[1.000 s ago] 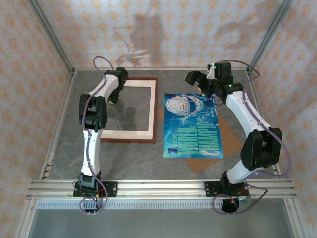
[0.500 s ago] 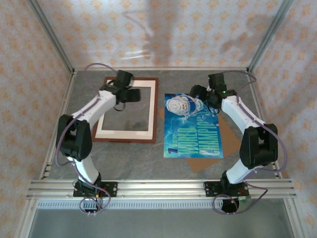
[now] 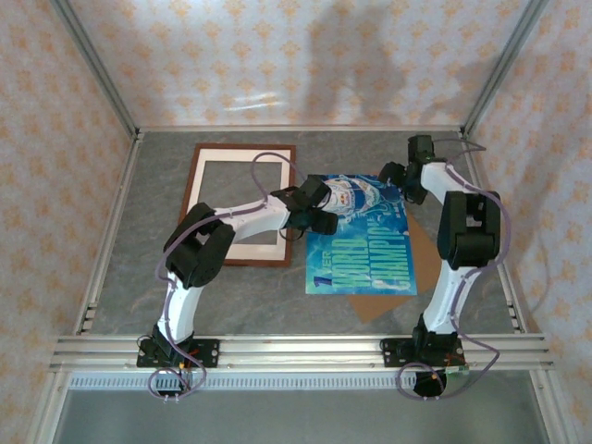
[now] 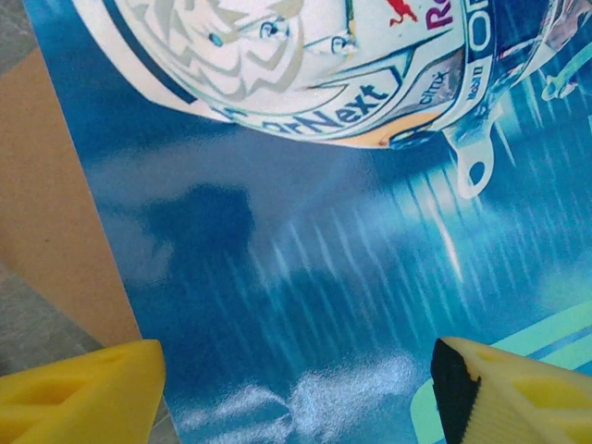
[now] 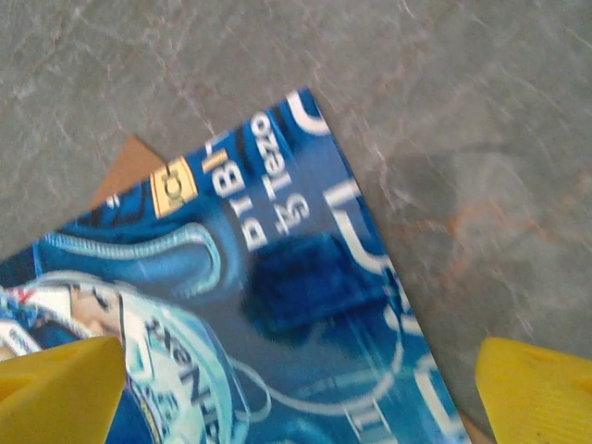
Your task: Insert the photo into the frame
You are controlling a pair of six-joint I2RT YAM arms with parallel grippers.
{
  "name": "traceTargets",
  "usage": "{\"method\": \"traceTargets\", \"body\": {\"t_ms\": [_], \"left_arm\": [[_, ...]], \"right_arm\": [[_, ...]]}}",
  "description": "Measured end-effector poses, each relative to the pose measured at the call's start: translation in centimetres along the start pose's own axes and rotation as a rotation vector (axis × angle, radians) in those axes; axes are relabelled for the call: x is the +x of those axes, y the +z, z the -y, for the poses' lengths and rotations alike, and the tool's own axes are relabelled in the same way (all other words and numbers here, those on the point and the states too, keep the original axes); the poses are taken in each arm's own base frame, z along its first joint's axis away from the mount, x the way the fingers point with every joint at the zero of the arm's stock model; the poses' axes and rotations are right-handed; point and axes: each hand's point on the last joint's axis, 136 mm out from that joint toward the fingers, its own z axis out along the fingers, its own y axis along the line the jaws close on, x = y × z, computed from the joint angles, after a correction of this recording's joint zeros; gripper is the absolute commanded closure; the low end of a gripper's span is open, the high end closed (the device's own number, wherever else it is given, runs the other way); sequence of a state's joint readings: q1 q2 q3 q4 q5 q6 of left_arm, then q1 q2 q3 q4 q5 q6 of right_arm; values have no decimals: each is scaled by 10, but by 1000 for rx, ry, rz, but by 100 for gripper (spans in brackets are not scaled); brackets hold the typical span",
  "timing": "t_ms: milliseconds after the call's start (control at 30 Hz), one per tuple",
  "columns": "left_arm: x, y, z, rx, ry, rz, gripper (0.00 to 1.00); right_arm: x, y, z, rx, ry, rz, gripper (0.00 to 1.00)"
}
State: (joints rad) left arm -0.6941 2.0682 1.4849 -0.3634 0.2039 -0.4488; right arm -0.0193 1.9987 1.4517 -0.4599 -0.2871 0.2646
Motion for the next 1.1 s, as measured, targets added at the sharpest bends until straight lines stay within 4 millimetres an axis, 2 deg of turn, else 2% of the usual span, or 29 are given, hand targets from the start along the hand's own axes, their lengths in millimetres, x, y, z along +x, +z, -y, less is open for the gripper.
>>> {"method": "traceTargets", "body": {"t_ms": [233, 333, 467, 867, 1100], "left_arm": [[-17, 1, 10, 22, 1, 28, 24], [-15, 11, 12, 27, 2, 11, 24], [-7, 24, 8, 19, 1, -16, 24], [-11, 27, 12, 34, 1, -6, 24], [-11, 27, 14, 46, 1, -8, 24]], "right_arm": [[-16, 17, 3, -16, -32, -39, 8], [-20, 24, 1, -33, -45, -59, 11], [-14, 32, -4, -67, -58, -98, 14], [-15, 29, -5, -165, -60, -149, 23], [-7, 23, -18, -299, -95, -197, 25]]}}
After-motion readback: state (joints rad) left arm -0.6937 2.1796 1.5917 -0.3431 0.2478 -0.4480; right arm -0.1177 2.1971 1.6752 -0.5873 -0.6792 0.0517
